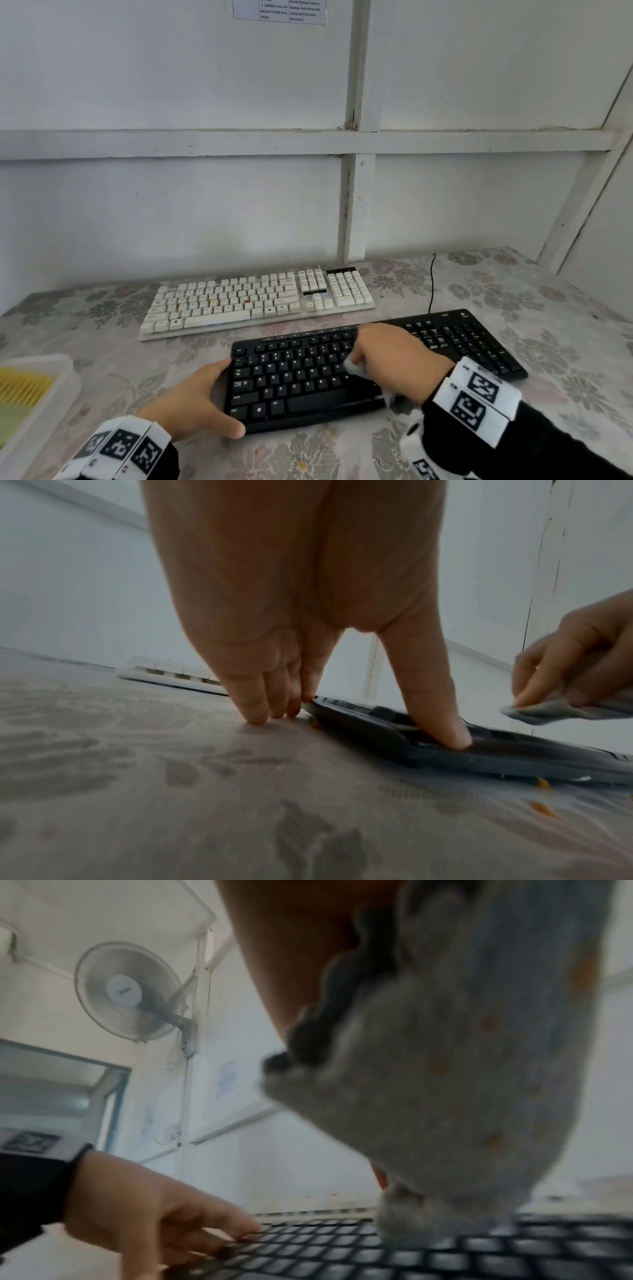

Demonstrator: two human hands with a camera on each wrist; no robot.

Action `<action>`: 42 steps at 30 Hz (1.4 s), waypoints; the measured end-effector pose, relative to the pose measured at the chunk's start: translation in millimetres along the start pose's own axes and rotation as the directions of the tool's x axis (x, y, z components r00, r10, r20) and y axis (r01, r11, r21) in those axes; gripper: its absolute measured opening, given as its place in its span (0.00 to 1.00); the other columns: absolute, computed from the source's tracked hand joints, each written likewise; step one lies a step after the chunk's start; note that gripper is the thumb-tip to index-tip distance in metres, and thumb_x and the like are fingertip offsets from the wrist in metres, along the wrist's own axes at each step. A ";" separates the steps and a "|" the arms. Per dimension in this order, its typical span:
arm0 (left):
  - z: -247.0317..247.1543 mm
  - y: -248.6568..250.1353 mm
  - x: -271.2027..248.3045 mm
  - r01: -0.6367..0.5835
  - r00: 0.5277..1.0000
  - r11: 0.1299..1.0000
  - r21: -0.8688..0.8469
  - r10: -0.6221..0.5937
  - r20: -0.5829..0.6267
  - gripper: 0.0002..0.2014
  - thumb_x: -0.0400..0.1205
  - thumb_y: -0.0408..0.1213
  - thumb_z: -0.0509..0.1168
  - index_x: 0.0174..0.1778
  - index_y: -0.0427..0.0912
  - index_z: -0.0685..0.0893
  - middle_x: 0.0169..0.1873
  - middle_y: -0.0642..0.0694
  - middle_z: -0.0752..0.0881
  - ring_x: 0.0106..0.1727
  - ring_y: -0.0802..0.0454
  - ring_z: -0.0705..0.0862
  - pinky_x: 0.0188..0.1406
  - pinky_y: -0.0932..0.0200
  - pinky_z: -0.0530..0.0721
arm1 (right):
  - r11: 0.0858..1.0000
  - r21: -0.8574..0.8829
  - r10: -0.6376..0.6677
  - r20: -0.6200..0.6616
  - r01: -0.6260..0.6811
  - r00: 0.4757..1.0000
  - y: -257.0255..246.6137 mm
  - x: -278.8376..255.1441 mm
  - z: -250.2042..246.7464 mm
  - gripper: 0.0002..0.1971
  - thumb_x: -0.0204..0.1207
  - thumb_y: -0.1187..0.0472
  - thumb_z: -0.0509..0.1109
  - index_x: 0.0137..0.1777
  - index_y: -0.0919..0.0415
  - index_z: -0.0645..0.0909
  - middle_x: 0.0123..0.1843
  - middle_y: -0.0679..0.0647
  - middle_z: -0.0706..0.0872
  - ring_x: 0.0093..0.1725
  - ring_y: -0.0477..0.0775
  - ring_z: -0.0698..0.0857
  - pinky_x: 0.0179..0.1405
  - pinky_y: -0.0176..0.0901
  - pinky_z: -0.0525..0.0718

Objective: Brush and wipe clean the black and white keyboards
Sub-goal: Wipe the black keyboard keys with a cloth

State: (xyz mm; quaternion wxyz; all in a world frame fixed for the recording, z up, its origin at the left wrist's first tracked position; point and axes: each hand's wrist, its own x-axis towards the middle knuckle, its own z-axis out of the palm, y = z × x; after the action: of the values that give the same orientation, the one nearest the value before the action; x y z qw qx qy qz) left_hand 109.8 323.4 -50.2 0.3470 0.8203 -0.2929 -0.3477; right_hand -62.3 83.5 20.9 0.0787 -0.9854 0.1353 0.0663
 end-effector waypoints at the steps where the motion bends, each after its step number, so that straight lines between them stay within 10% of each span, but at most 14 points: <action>1: -0.5 -1.7 1.0 -0.003 1.000 1.000 0.003 0.003 0.001 0.66 0.41 0.53 0.85 0.78 0.55 0.62 0.68 0.61 0.75 0.69 0.59 0.74 0.73 0.50 0.72 | 0.998 0.038 -0.047 0.000 0.047 0.999 -11.5 3.5 3.0 0.15 0.70 0.63 0.63 0.25 0.58 0.63 0.35 0.56 0.70 0.33 0.54 0.68 0.34 0.41 0.69; 13: 0.0 -0.1 1.7 -0.057 0.998 0.998 -0.021 0.057 0.015 0.68 0.39 0.56 0.84 0.78 0.52 0.61 0.69 0.60 0.72 0.69 0.60 0.73 0.74 0.51 0.70 | 0.993 -0.079 -0.088 -0.048 0.084 0.995 30.1 -18.4 33.1 0.07 0.67 0.71 0.65 0.39 0.61 0.81 0.38 0.47 0.67 0.40 0.54 0.79 0.28 0.37 0.64; 19: -0.3 -0.7 2.2 -0.062 0.998 0.998 -0.026 0.062 0.017 0.69 0.37 0.57 0.84 0.78 0.52 0.61 0.69 0.60 0.73 0.70 0.60 0.72 0.74 0.53 0.69 | 0.995 -0.065 0.083 0.019 -0.081 0.996 64.3 -28.0 22.3 0.10 0.64 0.71 0.58 0.27 0.56 0.68 0.31 0.48 0.63 0.28 0.49 0.62 0.26 0.37 0.61; 23: -1.5 -6.2 4.1 -0.051 0.999 0.999 -0.017 0.051 0.007 0.67 0.41 0.54 0.85 0.78 0.53 0.61 0.70 0.60 0.72 0.71 0.59 0.72 0.74 0.50 0.70 | 0.983 0.002 0.182 0.034 -0.182 0.983 64.6 -33.9 4.9 0.11 0.47 0.61 0.43 0.27 0.58 0.64 0.32 0.51 0.65 0.33 0.53 0.70 0.29 0.39 0.65; 27: -2.2 -13.5 7.0 -0.046 0.999 0.999 -0.012 0.046 0.016 0.65 0.42 0.55 0.86 0.78 0.56 0.62 0.71 0.61 0.72 0.71 0.59 0.72 0.75 0.48 0.70 | 0.999 0.046 0.009 -0.072 -0.006 0.997 27.3 -21.9 13.7 0.09 0.73 0.68 0.60 0.31 0.61 0.73 0.37 0.45 0.65 0.32 0.45 0.69 0.27 0.28 0.62; 32: -1.3 -7.4 5.8 -0.073 0.997 0.997 -0.029 0.074 0.020 0.63 0.41 0.55 0.85 0.75 0.57 0.65 0.69 0.62 0.74 0.71 0.60 0.72 0.76 0.49 0.68 | 0.985 0.086 -0.148 0.001 0.148 0.989 -9.6 5.1 33.4 0.07 0.63 0.74 0.64 0.32 0.61 0.75 0.34 0.46 0.63 0.34 0.55 0.71 0.29 0.38 0.66; 42: -1.0 -10.0 6.2 -0.061 0.998 0.998 -0.019 0.061 0.017 0.66 0.40 0.57 0.84 0.76 0.55 0.62 0.71 0.62 0.70 0.73 0.59 0.70 0.77 0.49 0.67 | 0.998 -0.026 0.059 -0.090 -0.062 0.994 63.7 -27.2 29.5 0.08 0.66 0.69 0.64 0.29 0.61 0.71 0.32 0.47 0.63 0.28 0.46 0.66 0.24 0.31 0.58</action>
State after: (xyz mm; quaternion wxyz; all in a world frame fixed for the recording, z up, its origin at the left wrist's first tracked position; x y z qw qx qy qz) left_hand 116.6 325.1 -59.6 0.3624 0.8048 -0.3177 -0.3465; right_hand -109.2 35.0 -12.5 0.0561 -0.9839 0.1677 0.0266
